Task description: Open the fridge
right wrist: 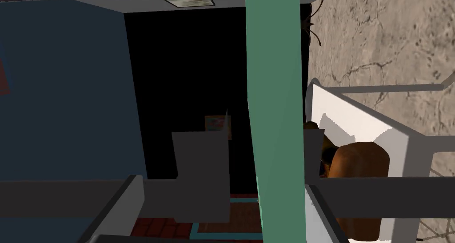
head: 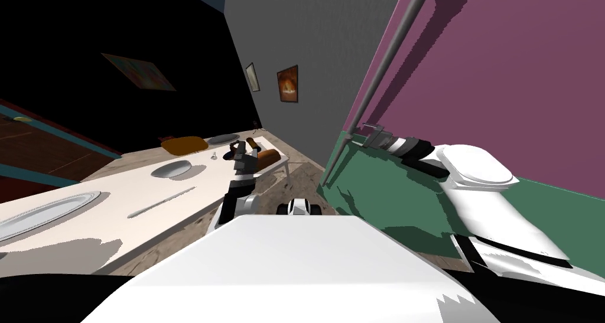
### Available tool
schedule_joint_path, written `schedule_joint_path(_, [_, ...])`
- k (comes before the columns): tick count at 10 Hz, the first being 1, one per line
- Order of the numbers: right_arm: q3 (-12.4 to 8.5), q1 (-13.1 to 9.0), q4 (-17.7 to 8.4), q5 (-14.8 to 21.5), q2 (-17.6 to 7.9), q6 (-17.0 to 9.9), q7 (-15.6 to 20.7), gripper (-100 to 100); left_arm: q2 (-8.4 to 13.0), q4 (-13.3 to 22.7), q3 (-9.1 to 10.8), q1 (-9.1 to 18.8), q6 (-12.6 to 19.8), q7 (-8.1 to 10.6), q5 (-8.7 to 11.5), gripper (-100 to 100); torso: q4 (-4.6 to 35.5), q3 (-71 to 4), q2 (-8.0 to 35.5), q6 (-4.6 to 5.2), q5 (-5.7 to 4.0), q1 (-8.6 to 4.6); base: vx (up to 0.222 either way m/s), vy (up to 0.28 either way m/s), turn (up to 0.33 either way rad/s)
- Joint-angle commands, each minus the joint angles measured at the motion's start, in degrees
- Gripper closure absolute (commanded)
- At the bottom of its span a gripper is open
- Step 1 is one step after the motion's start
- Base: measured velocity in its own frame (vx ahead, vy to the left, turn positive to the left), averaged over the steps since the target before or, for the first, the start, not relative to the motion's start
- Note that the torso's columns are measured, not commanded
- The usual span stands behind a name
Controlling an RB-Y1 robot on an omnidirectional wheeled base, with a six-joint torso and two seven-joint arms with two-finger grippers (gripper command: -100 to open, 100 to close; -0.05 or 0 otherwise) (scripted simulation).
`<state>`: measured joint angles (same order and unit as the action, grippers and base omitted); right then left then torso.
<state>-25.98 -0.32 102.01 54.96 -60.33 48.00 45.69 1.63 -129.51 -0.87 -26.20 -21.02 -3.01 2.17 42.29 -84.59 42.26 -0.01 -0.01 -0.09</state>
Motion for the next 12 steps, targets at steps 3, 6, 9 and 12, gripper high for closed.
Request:
schedule_joint_path(3, [-1.2, -1.2, -2.0, 1.6, -2.9, 1.3, 0.9, -100, 0.0, 0.0, 0.01, 0.0, 0.0, 0.0, 0.0, 0, 0.0, -0.1, -0.1, -0.12, 0.02, 0.0, 0.035, 0.052, -0.014])
schedule_joint_path(6, [-0.5, -1.2, -0.3, 0.2, -1.9, 3.4, 1.3, 100, 0.0, 0.0, 0.01, 0.0, 0.0, 0.0, 0.0, 0, 0.0, -0.2, -0.2, -0.26, 0.16, 0.29, -0.045, 0.001, -0.007])
schedule_joint_path(9, [0.3, -2.1, 3.3, -2.6, -0.6, 6.7, 1.5, 100, 0.0, 0.0, 0.0, 0.0, 0.0, 0.0, 0.0, 0, 0.2, 0.4, 0.6, 0.02, 0.02, 0.1, -0.309, -0.046, 0.111])
schedule_joint_path(12, [1.0, -2.7, 6.0, -4.6, 0.3, 9.2, 1.6, 100, 0.0, 0.0, 0.0, 0.0, 0.0, 0.0, 0.0, 0, -0.1, -0.1, -0.2, 0.03, -0.01, 0.04, -0.275, -0.02, 0.064])
